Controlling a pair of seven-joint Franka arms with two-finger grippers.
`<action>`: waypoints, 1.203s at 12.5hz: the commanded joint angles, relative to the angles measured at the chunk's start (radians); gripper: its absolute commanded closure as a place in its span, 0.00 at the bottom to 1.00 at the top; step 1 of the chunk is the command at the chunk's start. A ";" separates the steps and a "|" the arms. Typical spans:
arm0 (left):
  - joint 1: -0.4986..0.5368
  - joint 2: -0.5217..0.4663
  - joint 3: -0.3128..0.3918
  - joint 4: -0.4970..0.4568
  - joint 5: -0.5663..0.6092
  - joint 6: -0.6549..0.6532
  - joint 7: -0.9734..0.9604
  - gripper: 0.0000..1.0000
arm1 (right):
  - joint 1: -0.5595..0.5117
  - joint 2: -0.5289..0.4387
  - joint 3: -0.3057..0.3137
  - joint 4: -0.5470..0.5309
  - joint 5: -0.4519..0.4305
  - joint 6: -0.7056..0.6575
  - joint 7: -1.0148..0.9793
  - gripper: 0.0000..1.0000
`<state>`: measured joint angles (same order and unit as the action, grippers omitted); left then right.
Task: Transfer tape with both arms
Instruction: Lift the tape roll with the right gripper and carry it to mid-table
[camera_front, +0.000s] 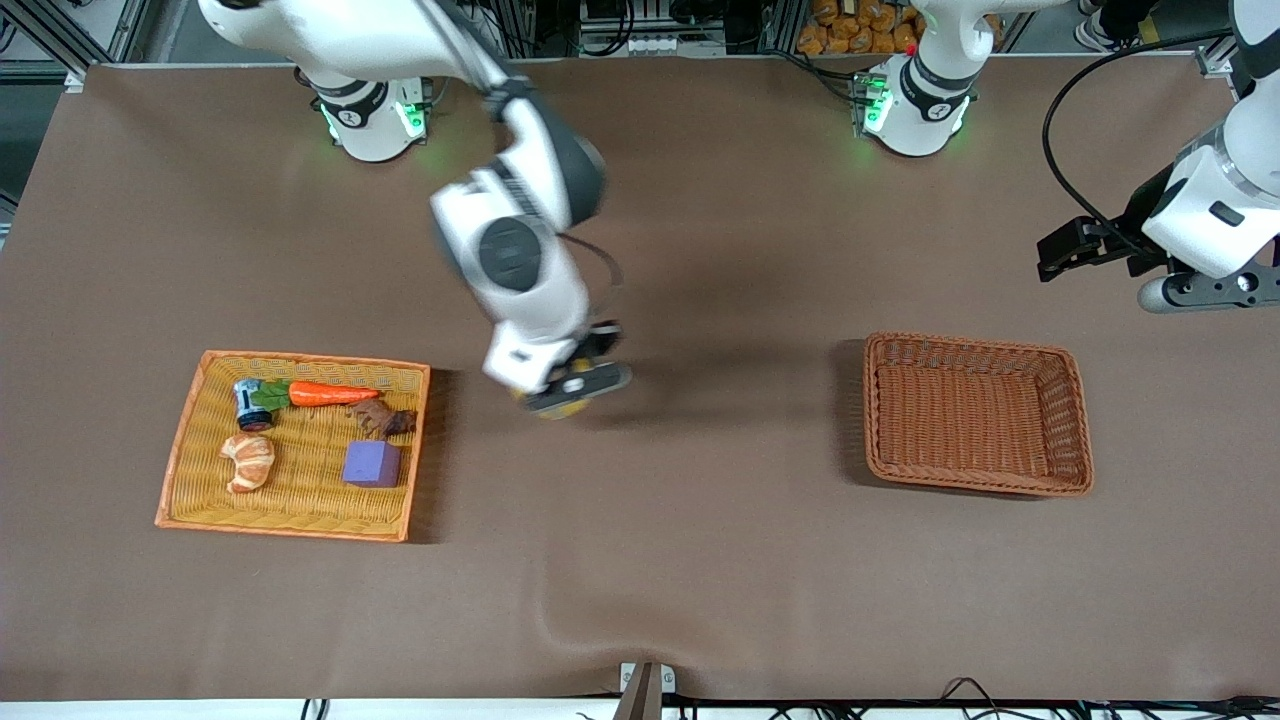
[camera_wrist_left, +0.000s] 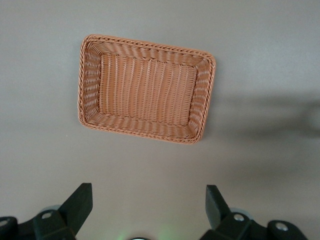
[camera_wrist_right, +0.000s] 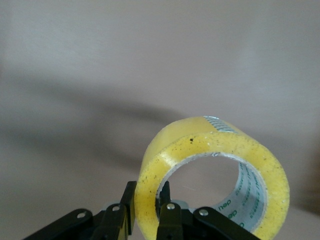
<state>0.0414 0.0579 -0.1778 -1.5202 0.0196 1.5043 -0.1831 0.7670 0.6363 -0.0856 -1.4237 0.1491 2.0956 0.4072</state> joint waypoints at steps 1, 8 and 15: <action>-0.005 0.013 -0.002 0.014 0.028 0.001 0.017 0.00 | 0.032 0.112 -0.011 0.029 0.012 0.125 0.163 1.00; -0.005 0.028 -0.005 0.012 0.028 0.010 0.016 0.00 | 0.049 0.103 -0.008 0.028 0.021 0.163 0.212 0.11; -0.095 0.098 -0.034 0.018 0.010 0.086 -0.009 0.00 | -0.213 -0.269 -0.069 -0.026 0.008 -0.217 0.114 0.00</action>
<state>-0.0104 0.1121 -0.1933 -1.5204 0.0195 1.5630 -0.1832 0.6247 0.4664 -0.1704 -1.3765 0.1568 1.9473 0.5368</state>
